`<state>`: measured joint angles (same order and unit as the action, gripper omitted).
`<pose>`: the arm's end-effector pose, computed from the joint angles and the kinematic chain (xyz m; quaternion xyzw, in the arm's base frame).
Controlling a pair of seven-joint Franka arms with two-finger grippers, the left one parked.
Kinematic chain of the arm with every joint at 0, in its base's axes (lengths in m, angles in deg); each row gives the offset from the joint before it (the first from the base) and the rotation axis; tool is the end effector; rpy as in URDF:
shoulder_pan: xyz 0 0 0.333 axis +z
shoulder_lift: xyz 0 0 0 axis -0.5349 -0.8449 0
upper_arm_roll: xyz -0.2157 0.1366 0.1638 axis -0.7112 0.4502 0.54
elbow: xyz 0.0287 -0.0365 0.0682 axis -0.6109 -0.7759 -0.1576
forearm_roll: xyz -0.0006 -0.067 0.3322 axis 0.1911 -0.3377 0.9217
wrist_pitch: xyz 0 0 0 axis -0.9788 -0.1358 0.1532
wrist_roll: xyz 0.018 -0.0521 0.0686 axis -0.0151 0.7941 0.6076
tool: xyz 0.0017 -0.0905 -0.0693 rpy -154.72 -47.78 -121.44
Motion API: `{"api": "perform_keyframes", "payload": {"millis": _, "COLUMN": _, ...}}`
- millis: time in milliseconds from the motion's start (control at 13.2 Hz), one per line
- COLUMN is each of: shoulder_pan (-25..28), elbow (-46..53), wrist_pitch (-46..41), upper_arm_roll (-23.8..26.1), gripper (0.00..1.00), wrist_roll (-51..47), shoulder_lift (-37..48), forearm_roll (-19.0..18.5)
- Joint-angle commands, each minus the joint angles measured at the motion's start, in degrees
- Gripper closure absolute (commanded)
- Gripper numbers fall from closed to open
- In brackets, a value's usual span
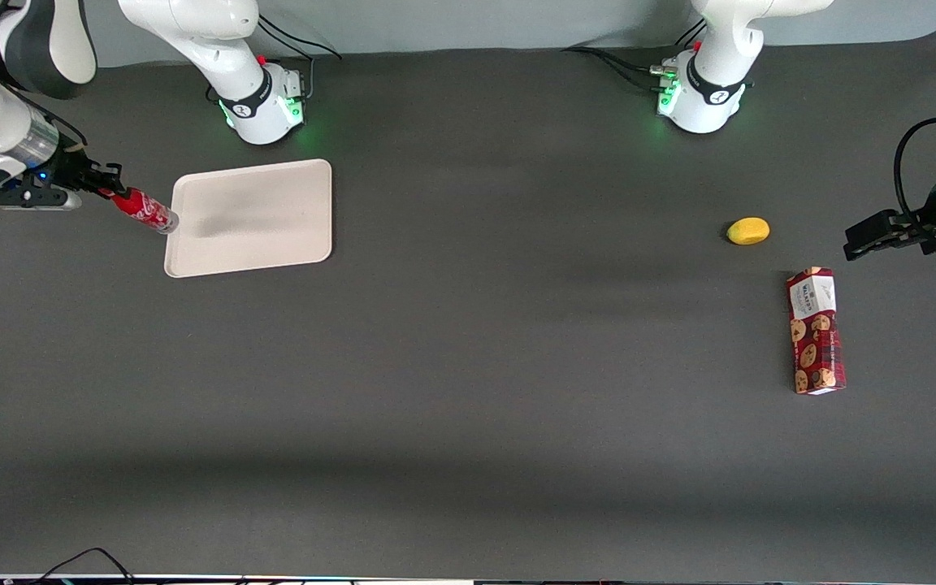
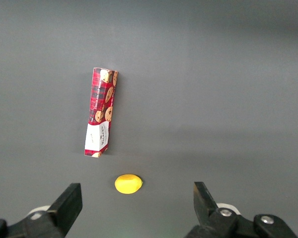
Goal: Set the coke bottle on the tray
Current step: 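Lower the bottle onto the tray's edge and open the right gripper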
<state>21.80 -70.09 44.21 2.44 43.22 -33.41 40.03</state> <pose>0.3248 -0.1190 0.4030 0.9975 -0.0293 -0.0632 0.0089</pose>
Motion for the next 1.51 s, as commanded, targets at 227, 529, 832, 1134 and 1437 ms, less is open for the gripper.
{"api": "perform_keyframes", "payload": {"millis": 227, "shoulder_pan": 0.34, "elbow": -3.8, "wrist_pitch": 7.64, "upper_arm_roll": -2.55, "gripper": 1.0, "wrist_roll": 0.68, "shoulder_lift": -3.95, "forearm_roll": -1.07}}
{"api": "perform_keyframes", "payload": {"millis": 529, "shoulder_pan": 1.57, "elbow": -3.98, "wrist_pitch": 10.21, "upper_arm_roll": -3.86, "gripper": 1.0, "wrist_roll": 0.42, "shoulder_lift": -6.42, "forearm_roll": -0.98}}
{"api": "perform_keyframes", "payload": {"millis": 832, "shoulder_pan": 1.57, "elbow": -3.98, "wrist_pitch": 10.38, "upper_arm_roll": -4.13, "gripper": 0.12, "wrist_roll": 0.33, "shoulder_lift": -6.77, "forearm_roll": -0.63}}
{"api": "perform_keyframes", "payload": {"millis": 1134, "shoulder_pan": 1.66, "elbow": -3.45, "wrist_pitch": 10.03, "upper_arm_roll": -4.57, "gripper": 0.0, "wrist_roll": 0.33, "shoulder_lift": -6.59, "forearm_roll": -0.54}}
{"api": "perform_keyframes", "payload": {"millis": 1437, "shoulder_pan": 2.01, "elbow": 0.66, "wrist_pitch": 6.63, "upper_arm_roll": -3.96, "gripper": 0.0, "wrist_roll": 0.24, "shoulder_lift": -5.54, "forearm_roll": -0.54}}
